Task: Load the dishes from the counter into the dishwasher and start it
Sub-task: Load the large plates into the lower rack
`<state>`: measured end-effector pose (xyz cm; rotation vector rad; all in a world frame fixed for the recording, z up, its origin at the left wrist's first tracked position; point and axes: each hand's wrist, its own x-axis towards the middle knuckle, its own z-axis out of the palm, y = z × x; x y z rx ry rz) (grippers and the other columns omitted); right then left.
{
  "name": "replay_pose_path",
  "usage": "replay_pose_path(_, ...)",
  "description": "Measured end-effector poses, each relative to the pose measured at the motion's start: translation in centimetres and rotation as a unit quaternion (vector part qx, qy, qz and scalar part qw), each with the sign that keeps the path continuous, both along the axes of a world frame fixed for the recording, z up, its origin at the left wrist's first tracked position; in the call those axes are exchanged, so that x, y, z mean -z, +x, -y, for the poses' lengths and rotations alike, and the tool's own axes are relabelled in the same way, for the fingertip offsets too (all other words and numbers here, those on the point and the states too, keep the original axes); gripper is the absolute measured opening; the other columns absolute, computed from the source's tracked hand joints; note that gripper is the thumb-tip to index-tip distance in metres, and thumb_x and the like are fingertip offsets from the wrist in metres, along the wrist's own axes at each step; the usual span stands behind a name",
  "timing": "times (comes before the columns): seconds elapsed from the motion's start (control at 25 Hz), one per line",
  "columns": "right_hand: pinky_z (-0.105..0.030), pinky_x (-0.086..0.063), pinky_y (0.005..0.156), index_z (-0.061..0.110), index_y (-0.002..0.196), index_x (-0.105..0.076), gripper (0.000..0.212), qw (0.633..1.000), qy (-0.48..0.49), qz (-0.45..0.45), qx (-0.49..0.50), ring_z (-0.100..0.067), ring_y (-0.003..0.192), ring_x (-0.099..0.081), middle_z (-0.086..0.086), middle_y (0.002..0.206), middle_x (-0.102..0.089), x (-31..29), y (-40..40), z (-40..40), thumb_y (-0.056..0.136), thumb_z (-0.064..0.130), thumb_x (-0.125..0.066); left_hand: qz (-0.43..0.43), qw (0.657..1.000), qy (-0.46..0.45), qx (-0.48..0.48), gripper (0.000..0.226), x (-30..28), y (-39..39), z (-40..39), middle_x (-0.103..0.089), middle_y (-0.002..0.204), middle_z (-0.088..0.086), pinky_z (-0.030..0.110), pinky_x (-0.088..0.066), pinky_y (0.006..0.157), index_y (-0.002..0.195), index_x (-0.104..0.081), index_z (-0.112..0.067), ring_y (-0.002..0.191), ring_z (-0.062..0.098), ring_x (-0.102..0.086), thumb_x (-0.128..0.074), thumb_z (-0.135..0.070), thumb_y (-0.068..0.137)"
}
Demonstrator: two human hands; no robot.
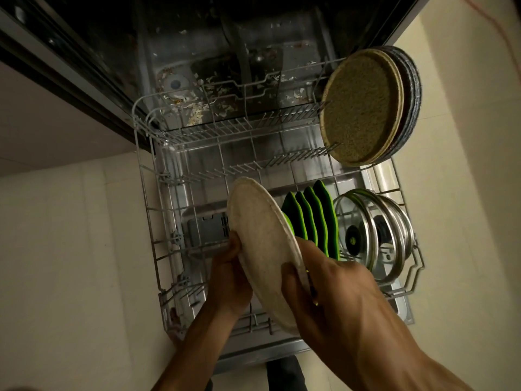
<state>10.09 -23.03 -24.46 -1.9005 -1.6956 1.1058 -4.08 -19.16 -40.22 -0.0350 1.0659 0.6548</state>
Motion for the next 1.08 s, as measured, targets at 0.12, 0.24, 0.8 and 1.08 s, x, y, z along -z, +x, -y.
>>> replay_pose_path(0.12, -0.022, -0.054, 0.047, 0.037, 0.103, -0.041, 0.021, 1.0, 0.007, 0.01, 0.013, -0.012, 0.057, -0.067, 0.008, 0.068, -0.063, -1.1, 0.5, -0.3, 0.09, 0.047, -0.028, -0.034, 0.999, 0.023, 0.032, 0.048, -0.1, 0.6, -0.1, -0.071, 0.099, 0.006, 0.035, -0.053, 0.073, 0.118, -0.06, -0.011, 0.095, 0.022, -0.067, -0.059, -0.045, 0.084)
replay_pose_path(0.24, -0.004, -0.042, 0.04, 0.03, 0.096, -0.052, 0.012, 0.997, 0.04, 0.055, 0.032, 0.006, 0.05, -0.06, 0.012, 0.052, -0.054, -2.8, 2.0, -0.7, 0.093, 0.036, -0.043, -0.045, 0.998, 0.026, 0.043, 0.046, -0.3, 0.9, -0.4, -0.07, 0.107, 0.008, 0.035, -0.051, 0.087, 0.12, -0.061, -0.01, 0.102, 0.021, -0.066, -0.052, -0.042, 0.087)
replay_pose_path(0.8, -0.023, -0.034, 0.05, 0.002, 0.087, -0.052, 0.012, 0.948, 0.048, 0.24, 0.202, -0.024, 0.054, -0.047, -0.011, 0.068, -0.051, 4.0, 16.3, -8.9, 0.096, 0.008, -0.047, -0.046, 0.998, -0.024, -0.032, 0.016, 0.0, -1.6, -1.6, -0.067, 0.08, 0.0, 0.019, -0.051, 0.055, 0.093, -0.066, -0.015, 0.065, 0.009, -0.058, -0.057, -0.028, 0.089)
replay_pose_path(1.08, -0.02, -0.031, 0.048, 0.005, 0.089, -0.051, 0.01, 0.954, 0.048, 0.221, 0.198, -0.013, 0.056, -0.044, -0.011, 0.074, -0.051, 5.8, 16.7, -9.5, 0.098, 0.008, -0.047, -0.066, 0.998, -0.019, -0.008, 0.019, -0.5, -1.5, -2.1, -0.067, 0.079, 0.0, 0.02, -0.05, 0.058, 0.094, -0.066, -0.015, 0.064, 0.008, -0.058, -0.06, -0.029, 0.085)
